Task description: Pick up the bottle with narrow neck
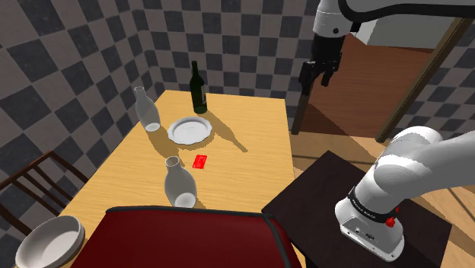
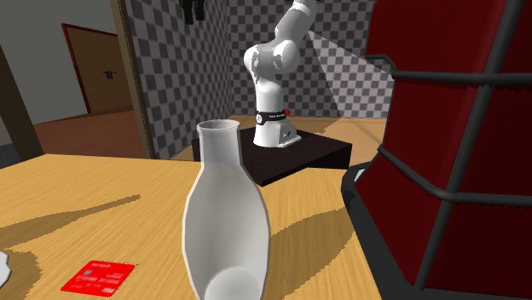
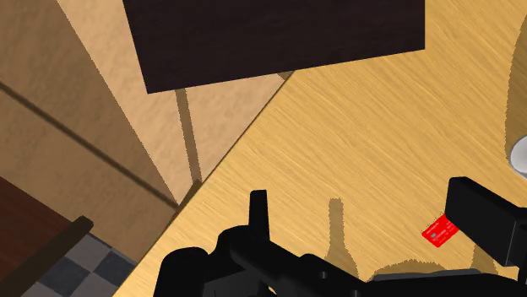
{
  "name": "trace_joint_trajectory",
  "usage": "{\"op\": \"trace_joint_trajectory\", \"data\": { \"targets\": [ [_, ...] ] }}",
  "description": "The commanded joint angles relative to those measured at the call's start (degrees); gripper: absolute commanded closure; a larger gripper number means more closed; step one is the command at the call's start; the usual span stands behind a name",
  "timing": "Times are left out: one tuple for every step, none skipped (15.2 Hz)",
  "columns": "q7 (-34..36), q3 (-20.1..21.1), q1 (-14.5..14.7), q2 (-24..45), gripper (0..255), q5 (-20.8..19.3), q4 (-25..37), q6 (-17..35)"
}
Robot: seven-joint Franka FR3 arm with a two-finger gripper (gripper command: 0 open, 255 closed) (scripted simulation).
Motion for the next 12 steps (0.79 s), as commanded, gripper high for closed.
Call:
{"op": "trace_joint_trajectory", "data": {
  "targets": [
    [0.0, 0.0, 0.0, 0.0, 0, 0.0, 0.0, 0.0],
    [1.1, 1.1, 0.4, 1.1, 0, 0.8, 0.0, 1.0],
    [2.2, 2.1, 0.8, 2.3, 0, 1.6, 0.1, 1.9],
    [3.3, 3.1, 1.2, 3.5, 0, 2.4, 0.3, 2.9],
    [4.3, 4.2, 1.6, 4.8, 0, 3.1, 0.6, 3.8],
    [5.4, 5.2, 1.9, 6.1, 0, 3.7, 0.9, 4.8],
    [6.5, 6.2, 2.2, 7.5, 0, 4.4, 1.2, 5.8],
    [7.5, 7.3, 2.5, 8.9, 0, 5.0, 1.7, 6.7],
    [8.5, 8.3, 2.8, 10.4, 0, 5.5, 2.2, 7.7],
    [9.6, 9.3, 3.1, 12.0, 0, 6.0, 2.8, 8.6],
    [10.6, 10.3, 3.4, 13.6, 0, 6.4, 3.4, 9.5],
    [11.7, 11.3, 3.6, 15.2, 0, 6.7, 4.1, 10.4]
  ]
}}
